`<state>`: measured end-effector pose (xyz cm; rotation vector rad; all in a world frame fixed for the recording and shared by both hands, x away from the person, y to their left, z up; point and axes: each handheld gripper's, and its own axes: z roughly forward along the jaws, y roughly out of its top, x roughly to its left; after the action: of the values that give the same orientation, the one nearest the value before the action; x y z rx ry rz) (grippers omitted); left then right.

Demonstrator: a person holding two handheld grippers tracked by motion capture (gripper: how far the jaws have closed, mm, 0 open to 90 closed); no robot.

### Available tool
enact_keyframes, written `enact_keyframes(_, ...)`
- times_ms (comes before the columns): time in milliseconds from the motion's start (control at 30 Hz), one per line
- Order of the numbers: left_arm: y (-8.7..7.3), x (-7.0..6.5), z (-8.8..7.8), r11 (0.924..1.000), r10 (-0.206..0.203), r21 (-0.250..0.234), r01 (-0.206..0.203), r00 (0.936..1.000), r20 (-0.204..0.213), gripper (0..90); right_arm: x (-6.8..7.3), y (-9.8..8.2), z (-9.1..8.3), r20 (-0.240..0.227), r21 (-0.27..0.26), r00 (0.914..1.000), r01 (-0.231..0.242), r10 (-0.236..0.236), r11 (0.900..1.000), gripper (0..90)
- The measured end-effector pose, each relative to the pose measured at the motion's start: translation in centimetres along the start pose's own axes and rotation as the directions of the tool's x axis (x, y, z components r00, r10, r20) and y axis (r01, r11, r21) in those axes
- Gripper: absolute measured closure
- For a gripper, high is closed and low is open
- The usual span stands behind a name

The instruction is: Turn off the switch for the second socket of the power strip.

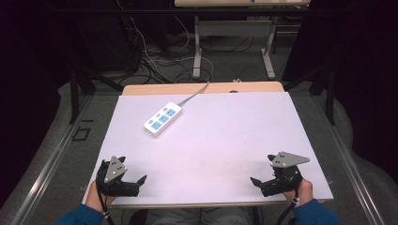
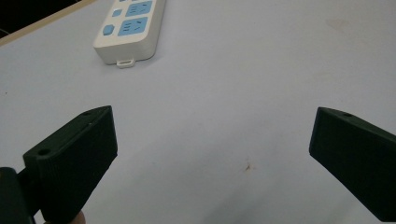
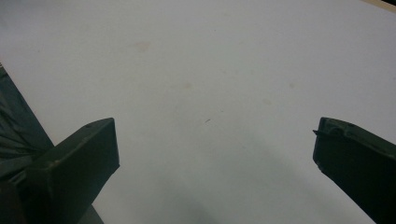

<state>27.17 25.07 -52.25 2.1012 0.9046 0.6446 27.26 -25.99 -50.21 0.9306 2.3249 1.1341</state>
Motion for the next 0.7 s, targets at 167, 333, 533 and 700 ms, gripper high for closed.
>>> enact_keyframes(167, 0.05, -0.01, 0.00, 1.0000, 0.007, 0.000, -0.007, 1.0000, -0.003, 1.0, 0.00, -0.03, -0.03, 0.001, -0.004, 1.0000, 0.004, -0.004, 1.000, 0.0)
enact_keyframes(333, 0.04, 0.00, 0.06, 1.0000, 0.007, 0.005, -0.007, 1.0000, 0.000, 1.1, -0.16, -0.04, 0.12, -0.004, -0.008, 1.0000, 0.004, -0.004, 1.000, 0.0)
enact_keyframes(533, 0.14, -0.01, 0.05, 1.0000, 0.002, 0.008, -0.002, 1.0000, -0.005, 0.9, -0.06, -0.04, 0.13, -0.007, 0.011, 0.9999, -0.008, 0.008, 1.000, 0.0)
enact_keyframes(700, 0.32, -0.06, 0.25, 1.0000, -0.001, 0.007, 0.001, 0.9999, -0.012, 0.6, -0.17, -0.04, 0.28, -0.013, 0.012, 0.9999, 0.002, -0.002, 1.000, 0.0)
